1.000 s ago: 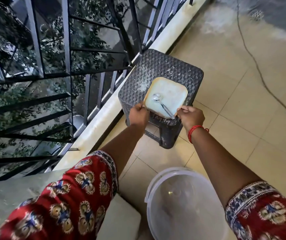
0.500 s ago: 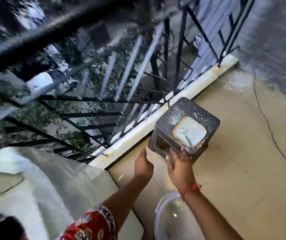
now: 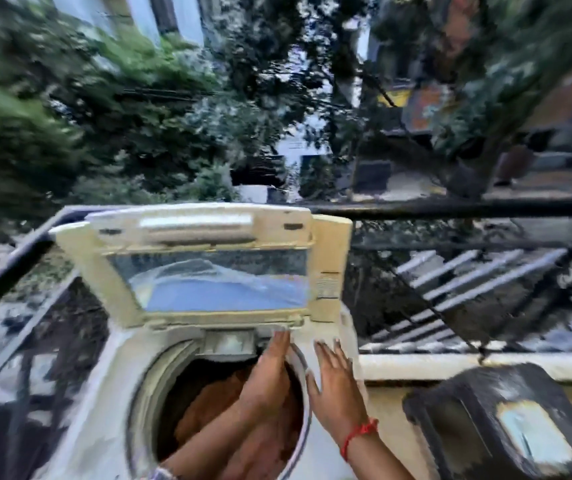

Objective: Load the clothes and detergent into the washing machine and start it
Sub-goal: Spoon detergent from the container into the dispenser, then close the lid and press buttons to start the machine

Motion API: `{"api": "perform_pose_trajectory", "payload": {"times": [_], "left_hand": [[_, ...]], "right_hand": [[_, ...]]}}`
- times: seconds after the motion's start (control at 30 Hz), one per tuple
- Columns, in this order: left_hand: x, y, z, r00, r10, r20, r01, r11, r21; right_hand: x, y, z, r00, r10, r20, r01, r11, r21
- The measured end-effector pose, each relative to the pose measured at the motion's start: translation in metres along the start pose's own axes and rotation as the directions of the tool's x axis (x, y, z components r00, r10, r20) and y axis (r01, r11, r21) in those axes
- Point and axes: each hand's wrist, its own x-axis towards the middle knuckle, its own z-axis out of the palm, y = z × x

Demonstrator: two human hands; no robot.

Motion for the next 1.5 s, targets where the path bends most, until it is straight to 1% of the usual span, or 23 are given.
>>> {"api": "perform_pose_trajectory", "payload": {"times": [0.03,0.1,0.13,0.17,0.2,0.23,0.27,0.3,0.37,0.43,0.47,0.5,0.57,0.63,0.73,0.83,0.9,0.97,1.1,1.2,1.33,1.4,1.5], "left_hand": [[-0.010,-0.021,-0.016,1.000,0.001,0.015,-0.003,0.993,0.118],[-0.033,-0.048,-0.036,0.999,0.012,-0.038,0.000,0.952,0.305],[-0.045,-0.053,-0.051,0.998,0.001,-0.056,0.017,0.946,0.323],[-0.056,-0.051,-0.068,0.970,-0.197,0.144,0.156,0.954,0.255],[-0.057,-0.060,-0.071,0.956,-0.245,0.160,0.188,0.933,0.307],[-0.061,-0.072,-0.077,0.982,-0.174,0.071,0.131,0.906,0.403],[-0.066,-0.075,-0.085,0.974,-0.214,0.077,0.157,0.877,0.454],[-0.068,-0.076,-0.089,0.961,-0.253,0.112,0.170,0.860,0.480],[-0.072,-0.089,-0.091,0.951,-0.250,0.184,0.122,0.847,0.517],[-0.076,-0.098,-0.091,0.927,-0.304,0.219,0.145,0.829,0.540],[-0.075,-0.105,-0.091,0.913,-0.332,0.236,0.169,0.836,0.522],[-0.072,-0.116,-0.090,0.909,-0.343,0.238,0.192,0.849,0.492],[-0.070,-0.129,-0.088,0.898,-0.334,0.288,0.168,0.863,0.476],[-0.066,-0.134,-0.091,0.885,-0.336,0.322,0.177,0.883,0.435],[-0.053,-0.146,-0.094,0.894,-0.278,0.350,0.115,0.900,0.421],[-0.044,-0.159,-0.093,0.891,-0.254,0.377,0.074,0.899,0.431],[-0.043,-0.166,-0.087,0.907,-0.216,0.362,0.043,0.901,0.431],[-0.046,-0.168,-0.083,0.928,-0.177,0.327,0.018,0.900,0.436],[-0.042,-0.171,-0.079,0.948,-0.153,0.279,0.016,0.899,0.439],[-0.029,-0.172,-0.081,0.950,-0.180,0.254,0.046,0.889,0.456],[-0.019,-0.169,-0.085,0.933,-0.206,0.294,0.043,0.878,0.477],[-0.018,-0.167,-0.083,0.930,-0.216,0.296,0.039,0.861,0.507],[-0.018,-0.159,-0.080,0.921,-0.253,0.295,0.060,0.843,0.535]], "right_hand": [[0.005,-0.015,0.009,0.998,-0.021,0.052,0.023,0.999,-0.032],[0.012,-0.038,0.030,0.990,-0.031,0.138,0.041,0.996,-0.076],[0.015,-0.049,0.043,0.984,-0.044,0.174,0.063,0.992,-0.108],[0.017,-0.059,0.055,0.975,-0.064,0.213,0.097,0.984,-0.148],[0.019,-0.068,0.067,0.962,-0.069,0.263,0.124,0.973,-0.197],[0.020,-0.077,0.077,0.944,-0.054,0.326,0.136,0.963,-0.233],[0.022,-0.084,0.086,0.921,-0.027,0.389,0.137,0.957,-0.257],[0.023,-0.093,0.094,0.894,0.003,0.449,0.136,0.951,-0.277],[0.028,-0.107,0.106,0.846,0.049,0.531,0.138,0.942,-0.307],[0.033,-0.115,0.117,0.812,0.093,0.576,0.125,0.937,-0.327],[0.037,-0.118,0.122,0.799,0.119,0.589,0.109,0.935,-0.337],[0.040,-0.121,0.127,0.791,0.140,0.595,0.097,0.932,-0.348],[0.047,-0.126,0.134,0.786,0.170,0.594,0.073,0.929,-0.363],[0.052,-0.131,0.137,0.787,0.197,0.585,0.035,0.932,-0.361],[0.059,-0.135,0.144,0.781,0.233,0.579,0.003,0.926,-0.377],[0.058,-0.136,0.149,0.775,0.243,0.583,0.017,0.915,-0.403],[0.056,-0.137,0.152,0.787,0.236,0.570,0.021,0.913,-0.407],[0.054,-0.136,0.154,0.816,0.212,0.538,0.014,0.923,-0.384],[0.054,-0.129,0.155,0.853,0.170,0.494,0.018,0.936,-0.352],[0.065,-0.121,0.154,0.850,0.148,0.506,0.060,0.927,-0.371],[0.075,-0.119,0.157,0.822,0.145,0.551,0.084,0.926,-0.369],[0.075,-0.115,0.158,0.827,0.134,0.546,0.105,0.917,-0.385],[0.075,-0.106,0.157,0.854,0.100,0.511,0.150,0.893,-0.425]]}}
